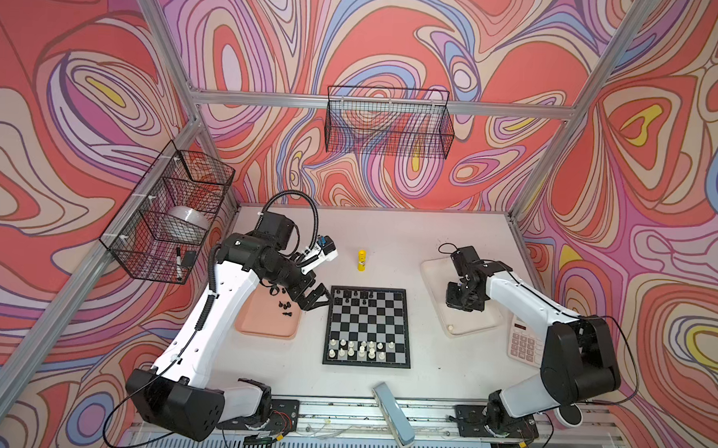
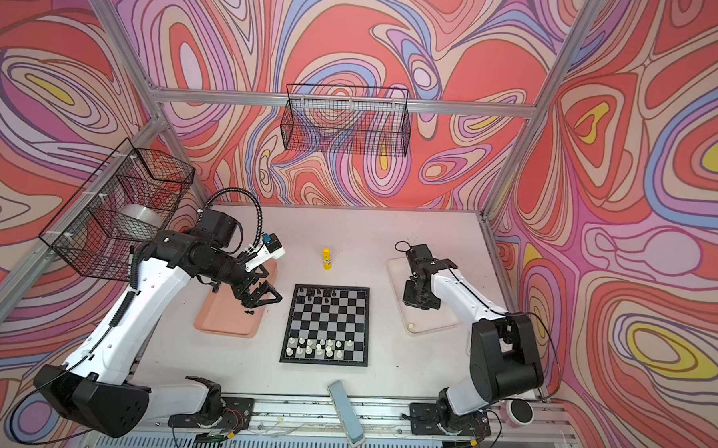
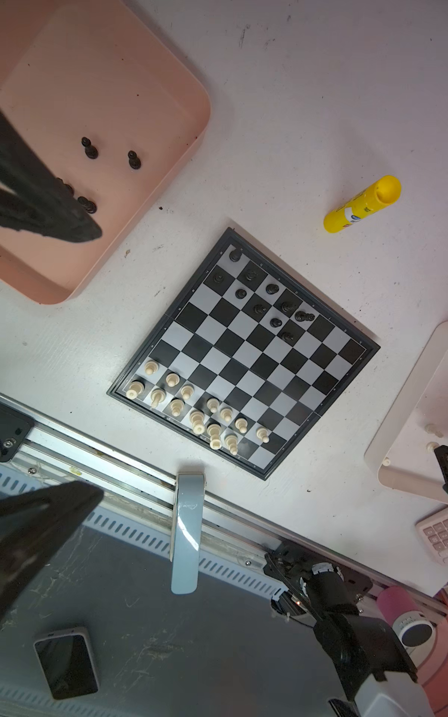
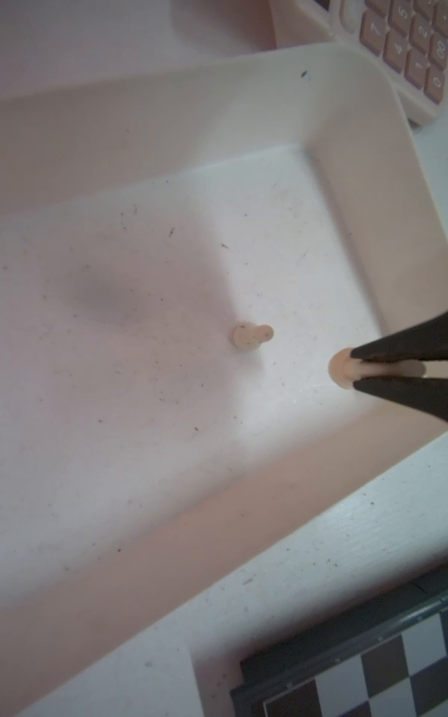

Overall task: Set up the chess pieces on the board
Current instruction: 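Grasp a cream pawn in the white tray with the right gripper, then carry the cream pawn with the right gripper to the board's near row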

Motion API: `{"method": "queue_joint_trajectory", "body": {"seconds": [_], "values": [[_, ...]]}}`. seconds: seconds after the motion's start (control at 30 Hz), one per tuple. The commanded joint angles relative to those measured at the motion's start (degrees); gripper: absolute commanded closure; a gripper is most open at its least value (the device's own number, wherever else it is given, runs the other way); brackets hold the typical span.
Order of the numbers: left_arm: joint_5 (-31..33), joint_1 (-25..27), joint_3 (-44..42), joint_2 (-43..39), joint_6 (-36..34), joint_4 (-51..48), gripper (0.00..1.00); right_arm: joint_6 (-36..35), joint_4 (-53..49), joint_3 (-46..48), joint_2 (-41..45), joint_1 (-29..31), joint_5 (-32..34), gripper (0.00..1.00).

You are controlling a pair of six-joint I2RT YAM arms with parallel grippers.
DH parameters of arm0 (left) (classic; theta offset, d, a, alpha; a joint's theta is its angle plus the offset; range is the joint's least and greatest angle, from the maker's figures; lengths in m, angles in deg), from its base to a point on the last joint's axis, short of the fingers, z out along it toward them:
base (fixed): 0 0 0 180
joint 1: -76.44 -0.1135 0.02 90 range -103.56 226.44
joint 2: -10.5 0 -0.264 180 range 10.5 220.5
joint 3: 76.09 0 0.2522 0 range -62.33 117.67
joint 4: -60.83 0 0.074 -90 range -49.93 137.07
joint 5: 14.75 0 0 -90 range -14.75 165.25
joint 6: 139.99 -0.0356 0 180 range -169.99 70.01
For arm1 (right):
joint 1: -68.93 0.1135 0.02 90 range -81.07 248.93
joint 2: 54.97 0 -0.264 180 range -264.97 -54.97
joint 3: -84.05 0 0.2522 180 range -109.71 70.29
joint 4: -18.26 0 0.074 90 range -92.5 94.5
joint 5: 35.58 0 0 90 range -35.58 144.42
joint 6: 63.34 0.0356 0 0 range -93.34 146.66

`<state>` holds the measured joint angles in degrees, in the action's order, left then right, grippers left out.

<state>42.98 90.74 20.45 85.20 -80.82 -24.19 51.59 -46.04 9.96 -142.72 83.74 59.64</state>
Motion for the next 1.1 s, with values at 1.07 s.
{"method": "queue_joint_trajectory", "body": {"seconds": [1.07], "values": [[0.89,0.28,0.23,-0.08,-0.29,1.56,0.03,25.43,-4.91,-3.06,0.25,51.47,0.56,0.98]]}}
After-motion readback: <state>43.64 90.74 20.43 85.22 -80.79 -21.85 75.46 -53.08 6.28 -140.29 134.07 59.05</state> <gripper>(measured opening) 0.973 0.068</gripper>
